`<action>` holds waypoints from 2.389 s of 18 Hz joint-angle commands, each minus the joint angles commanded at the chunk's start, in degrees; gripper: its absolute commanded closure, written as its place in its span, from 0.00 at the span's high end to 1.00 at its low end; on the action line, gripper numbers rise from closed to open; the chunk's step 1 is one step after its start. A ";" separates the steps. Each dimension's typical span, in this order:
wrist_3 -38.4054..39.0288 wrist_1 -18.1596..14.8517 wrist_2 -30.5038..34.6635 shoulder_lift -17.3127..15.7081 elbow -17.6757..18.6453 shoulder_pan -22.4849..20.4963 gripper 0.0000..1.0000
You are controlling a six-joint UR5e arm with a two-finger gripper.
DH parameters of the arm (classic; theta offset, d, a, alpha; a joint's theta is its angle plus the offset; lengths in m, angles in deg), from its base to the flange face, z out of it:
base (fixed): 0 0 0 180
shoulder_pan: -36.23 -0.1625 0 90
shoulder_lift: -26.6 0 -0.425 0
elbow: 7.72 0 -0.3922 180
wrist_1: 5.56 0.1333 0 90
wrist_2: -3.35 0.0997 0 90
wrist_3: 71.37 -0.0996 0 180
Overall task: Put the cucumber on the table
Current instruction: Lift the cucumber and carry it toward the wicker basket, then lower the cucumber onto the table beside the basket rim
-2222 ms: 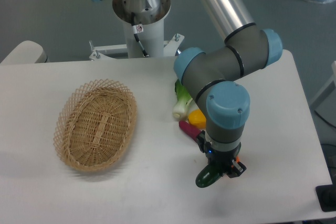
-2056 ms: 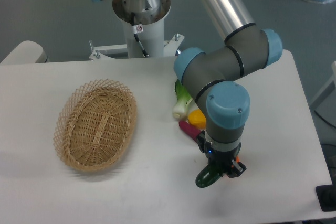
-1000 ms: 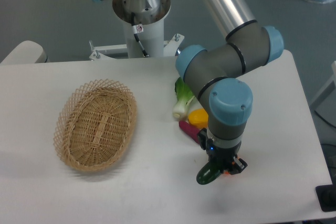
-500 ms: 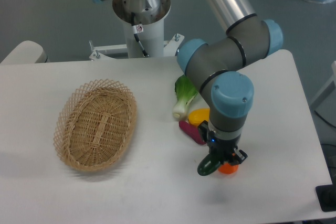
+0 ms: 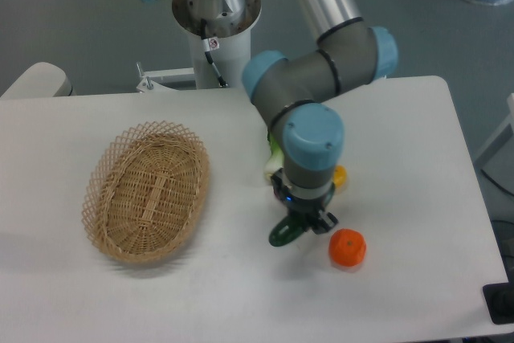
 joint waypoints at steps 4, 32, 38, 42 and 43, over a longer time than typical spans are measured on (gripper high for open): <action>5.45 0.18 2.55 0.88 0.80 2.29 0.11; 21.72 0.54 2.46 4.40 0.54 8.45 1.00; 21.54 0.36 3.26 3.60 -1.30 8.01 1.00; 20.84 -0.25 2.91 3.43 -6.65 6.34 1.00; 20.06 -0.34 2.91 3.60 -7.97 6.17 1.00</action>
